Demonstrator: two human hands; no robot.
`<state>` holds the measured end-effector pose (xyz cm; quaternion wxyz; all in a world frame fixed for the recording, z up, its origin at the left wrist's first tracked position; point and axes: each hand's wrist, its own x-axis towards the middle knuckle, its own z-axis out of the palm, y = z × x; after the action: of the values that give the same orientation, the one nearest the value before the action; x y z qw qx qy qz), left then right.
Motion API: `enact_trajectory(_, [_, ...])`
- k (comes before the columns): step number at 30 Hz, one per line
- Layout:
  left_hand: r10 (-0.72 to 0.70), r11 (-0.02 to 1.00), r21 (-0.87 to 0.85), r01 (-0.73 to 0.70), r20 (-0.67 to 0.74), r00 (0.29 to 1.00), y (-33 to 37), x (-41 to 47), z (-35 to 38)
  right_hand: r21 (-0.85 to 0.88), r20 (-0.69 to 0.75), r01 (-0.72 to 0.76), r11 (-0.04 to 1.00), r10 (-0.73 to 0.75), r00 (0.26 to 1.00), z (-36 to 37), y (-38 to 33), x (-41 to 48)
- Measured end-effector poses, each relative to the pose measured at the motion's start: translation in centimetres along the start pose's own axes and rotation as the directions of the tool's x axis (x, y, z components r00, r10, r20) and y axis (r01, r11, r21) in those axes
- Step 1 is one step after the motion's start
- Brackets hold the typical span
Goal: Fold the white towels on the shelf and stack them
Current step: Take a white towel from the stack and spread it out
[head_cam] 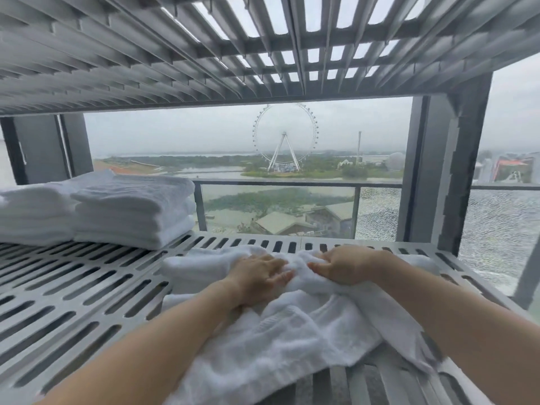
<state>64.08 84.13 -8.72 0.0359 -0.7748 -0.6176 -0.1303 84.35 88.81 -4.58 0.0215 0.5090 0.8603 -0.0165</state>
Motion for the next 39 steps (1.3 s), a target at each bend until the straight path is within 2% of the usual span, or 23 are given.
enact_trajectory(4, [0.077, 0.997, -0.002, -0.077, -0.008, 0.997, 0.7, -3.2, -0.8, -0.025, -0.029, -0.092, 0.995, 0.091, 0.995, -0.2, -2.6, -4.6])
enact_trajectory(8, [0.072, 0.995, -0.068, -0.072, 0.002, 0.997, 1.2, -5.8, -1.2, -0.046, -0.128, -0.189, 0.981, 0.181, 0.975, 0.1, -4.3, -7.9])
enact_trajectory(10, [0.053, 0.985, -0.166, -0.042, 0.058, 0.997, 1.3, -6.6, -1.6, 0.007, -0.142, -0.243, 0.970, 0.242, 0.960, 0.4, -4.6, -8.7])
enact_trajectory(12, [0.017, 0.935, -0.354, 0.034, 0.139, 0.990, 1.3, -6.8, -2.4, 0.077, -0.147, -0.289, 0.954, 0.297, 0.943, 0.5, -4.3, -8.8])
enact_trajectory(14, [-0.026, 0.906, -0.415, 0.079, 0.132, 0.991, 1.3, -6.5, -3.4, 0.128, -0.139, -0.338, 0.932, 0.355, 0.924, 0.2, -3.8, -8.8])
enact_trajectory(17, [-0.145, 0.949, -0.286, 0.132, -0.026, 0.989, 1.1, -5.7, -4.2, 0.148, -0.066, -0.373, 0.916, 0.385, 0.920, -0.4, -2.9, -8.4])
enact_trajectory(18, [-0.184, 0.963, -0.208, 0.173, -0.035, 0.982, 1.3, -5.4, -4.3, 0.140, -0.016, -0.369, 0.919, 0.375, 0.927, -0.6, -2.8, -8.2])
enact_trajectory(20, [-0.253, 0.967, -0.030, 0.254, 0.025, 0.967, 1.6, -4.5, -3.8, 0.121, 0.061, -0.341, 0.932, 0.336, 0.940, -0.6, -2.4, -7.3])
enact_trajectory(23, [-0.298, 0.945, 0.175, 0.276, 0.119, 0.947, 2.2, -2.9, -3.2, 0.100, 0.068, -0.276, 0.956, 0.270, 0.960, -0.8, -2.1, -6.3])
enact_trajectory(27, [-0.265, 0.952, 0.207, 0.225, 0.197, 0.944, 2.1, -1.6, -3.8, 0.080, 0.051, -0.214, 0.974, 0.210, 0.976, -1.2, -1.2, -5.6])
enact_trajectory(29, [-0.229, 0.956, 0.223, 0.192, 0.154, 0.961, 2.2, -1.0, -4.1, 0.018, -0.011, -0.200, 0.980, 0.200, 0.980, -2.1, -0.2, -5.4])
enact_trajectory(32, [-0.225, 0.958, 0.161, 0.238, -0.094, 0.970, 2.8, 0.6, -4.6, -0.003, -0.190, -0.202, 0.979, 0.198, 0.962, -4.4, 1.4, -4.0])
enact_trajectory(34, [-0.249, 0.945, 0.146, 0.292, -0.255, 0.934, 3.1, 2.7, -4.8, 0.023, -0.332, -0.214, 0.977, 0.209, 0.920, -5.4, 2.3, -2.5])
enact_trajectory(36, [-0.275, 0.937, 0.108, 0.331, -0.351, 0.895, 3.1, 4.8, -4.5, 0.042, -0.490, -0.224, 0.974, 0.215, 0.845, -5.6, 3.2, -0.6])
enact_trajectory(38, [-0.250, 0.954, 0.087, 0.286, -0.289, 0.924, 3.1, 6.3, -3.5, 0.039, -0.617, -0.244, 0.969, 0.215, 0.757, -4.6, 4.5, 1.3])
enact_trajectory(39, [-0.205, 0.971, 0.087, 0.224, -0.183, 0.961, 3.1, 6.8, -2.6, 0.046, -0.633, -0.239, 0.970, 0.214, 0.744, -3.7, 5.1, 2.1])
